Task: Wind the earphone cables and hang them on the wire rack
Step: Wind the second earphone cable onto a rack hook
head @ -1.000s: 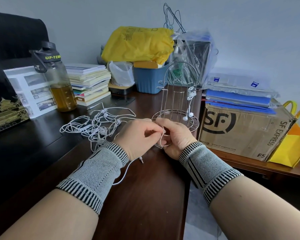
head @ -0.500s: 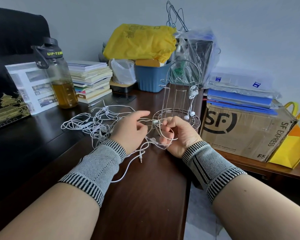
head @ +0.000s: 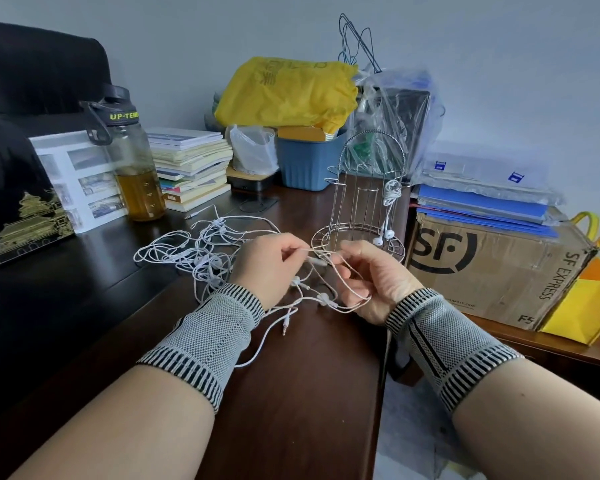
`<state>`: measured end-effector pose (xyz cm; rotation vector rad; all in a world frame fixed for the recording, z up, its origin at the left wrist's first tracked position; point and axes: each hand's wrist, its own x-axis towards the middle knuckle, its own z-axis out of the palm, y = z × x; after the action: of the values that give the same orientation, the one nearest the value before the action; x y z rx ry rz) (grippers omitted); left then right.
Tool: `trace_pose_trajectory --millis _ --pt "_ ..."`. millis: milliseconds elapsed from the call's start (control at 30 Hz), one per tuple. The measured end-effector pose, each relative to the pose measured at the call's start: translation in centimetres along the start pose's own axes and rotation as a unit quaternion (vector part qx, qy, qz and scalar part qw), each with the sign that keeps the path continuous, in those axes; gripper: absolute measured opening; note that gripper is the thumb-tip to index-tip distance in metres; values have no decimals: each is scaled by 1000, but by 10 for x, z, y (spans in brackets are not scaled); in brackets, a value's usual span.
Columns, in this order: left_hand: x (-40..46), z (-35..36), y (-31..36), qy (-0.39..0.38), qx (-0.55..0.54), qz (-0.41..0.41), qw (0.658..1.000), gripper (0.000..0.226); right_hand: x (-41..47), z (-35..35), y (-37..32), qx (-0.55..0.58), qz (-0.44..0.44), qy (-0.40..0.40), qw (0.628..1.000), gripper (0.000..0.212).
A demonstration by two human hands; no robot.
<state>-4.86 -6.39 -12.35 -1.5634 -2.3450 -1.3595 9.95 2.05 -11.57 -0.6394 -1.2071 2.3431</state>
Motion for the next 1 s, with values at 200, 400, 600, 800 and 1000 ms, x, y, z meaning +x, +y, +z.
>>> trace_pose_trajectory --millis 200,400,600,800,1000 --pt "4 -7 3 104 -78 -51 990 14 -18 -7 -30 -261 10 17 965 8" --pt "2 -14 6 117 -128 -86 981 15 -21 -19 -42 -455 -10 122 882 7" --pt "1 -20 4 139 -75 -108 982 18 -27 -28 -54 -320 -61 227 918 12" --pt "-4 -21 16 63 96 -94 989 29 -27 -5 -64 -165 -113 164 966 6" --pt "-2 -29 23 59 71 -88 992 29 -31 16 -84 -69 -164 76 981 9"
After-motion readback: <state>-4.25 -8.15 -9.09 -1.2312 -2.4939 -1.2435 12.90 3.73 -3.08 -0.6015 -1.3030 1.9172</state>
